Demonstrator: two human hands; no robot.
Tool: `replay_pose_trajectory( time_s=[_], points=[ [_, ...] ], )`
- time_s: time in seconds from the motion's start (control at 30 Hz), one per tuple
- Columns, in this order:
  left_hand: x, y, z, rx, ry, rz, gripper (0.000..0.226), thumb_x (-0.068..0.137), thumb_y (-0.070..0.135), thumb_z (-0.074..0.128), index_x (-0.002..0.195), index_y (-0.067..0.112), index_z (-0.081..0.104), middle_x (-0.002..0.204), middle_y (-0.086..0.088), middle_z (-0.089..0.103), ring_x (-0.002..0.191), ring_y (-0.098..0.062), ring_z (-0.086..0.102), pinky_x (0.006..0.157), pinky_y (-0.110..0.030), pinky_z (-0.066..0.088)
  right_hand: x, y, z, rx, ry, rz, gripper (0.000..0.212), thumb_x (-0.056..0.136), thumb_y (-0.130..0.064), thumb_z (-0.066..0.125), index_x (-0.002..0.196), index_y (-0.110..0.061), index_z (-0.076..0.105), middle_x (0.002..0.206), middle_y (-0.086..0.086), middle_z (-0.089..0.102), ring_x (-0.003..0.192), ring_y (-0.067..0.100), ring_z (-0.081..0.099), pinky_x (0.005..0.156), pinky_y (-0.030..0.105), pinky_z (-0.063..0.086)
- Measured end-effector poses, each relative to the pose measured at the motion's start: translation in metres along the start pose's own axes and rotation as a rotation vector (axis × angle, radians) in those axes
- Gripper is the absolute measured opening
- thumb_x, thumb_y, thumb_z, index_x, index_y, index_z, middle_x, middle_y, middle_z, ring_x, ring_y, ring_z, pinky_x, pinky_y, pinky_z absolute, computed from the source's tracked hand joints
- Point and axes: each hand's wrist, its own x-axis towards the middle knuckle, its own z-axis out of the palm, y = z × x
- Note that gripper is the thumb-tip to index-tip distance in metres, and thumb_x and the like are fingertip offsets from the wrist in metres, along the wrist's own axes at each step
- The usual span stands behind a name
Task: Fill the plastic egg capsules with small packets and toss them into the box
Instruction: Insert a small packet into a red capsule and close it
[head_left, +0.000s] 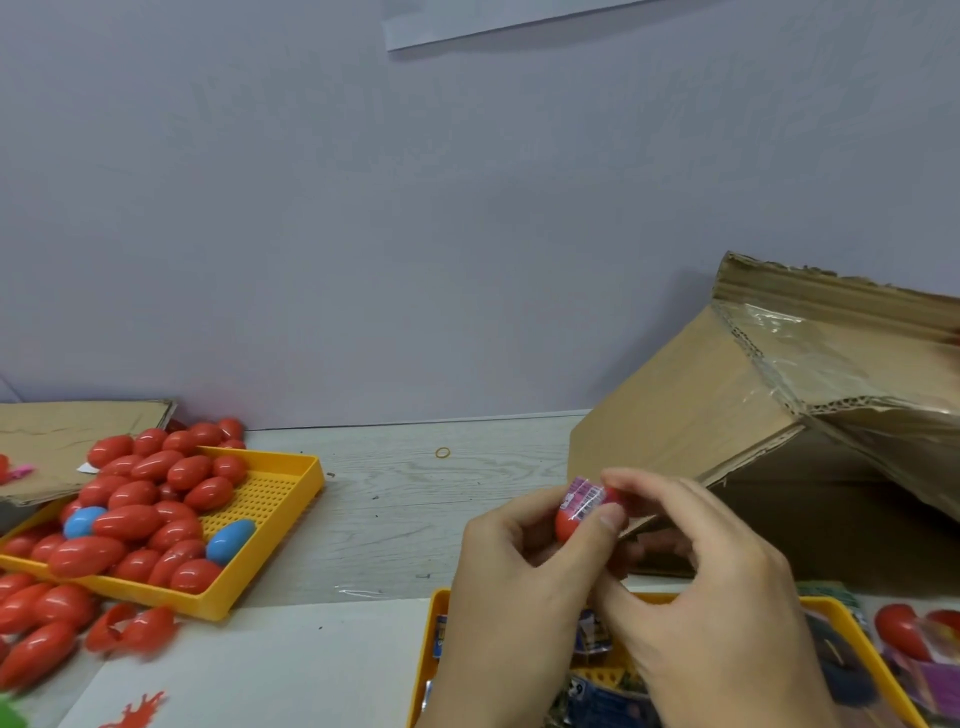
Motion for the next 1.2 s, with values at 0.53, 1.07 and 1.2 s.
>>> replay_pose_trajectory(
  time_s=[0.53,1.07,1.2],
  points=[
    [0.000,-0.003,0.002,0.109,0.099,0.068,0.029,0.067,0.017,0.089,0.093,0.024,0.079,0.089,-0.003,0.077,0.085,-0.021,0.075,0.071,-0.026,0.060,-0.001,0.004,-0.003,-0.297,0.031,-0.090,0.052,0.048,-0.020,0.095,0.096,-0.009,0.078,0.091,0.001,0.063,0.081,0.015,0.060,0.070,0.014,0.047],
    [0.001,0.008,-0.005,-0.247,0.043,-0.122,0.029,0.074,0.025,0.084,0.092,0.004,0.078,0.093,-0.023,0.074,0.084,-0.033,0.075,0.068,-0.029,0.059,0.002,0.003,-0.005,-0.233,0.108,-0.136,0.047,0.067,-0.043,0.069,0.104,-0.016,0.077,0.091,-0.006,0.063,0.083,0.015,0.061,0.080,0.007,0.041],
    [0.001,0.010,-0.009,-0.332,-0.017,-0.173,0.032,0.071,0.022,0.076,0.092,-0.001,0.077,0.093,-0.027,0.073,0.080,-0.034,0.074,0.063,-0.028,0.058,0.002,0.002,-0.006,-0.142,0.090,-0.131,0.050,0.066,-0.047,0.068,0.107,-0.019,0.077,0.093,-0.008,0.063,0.086,0.008,0.055,0.077,0.010,0.045]
  ],
)
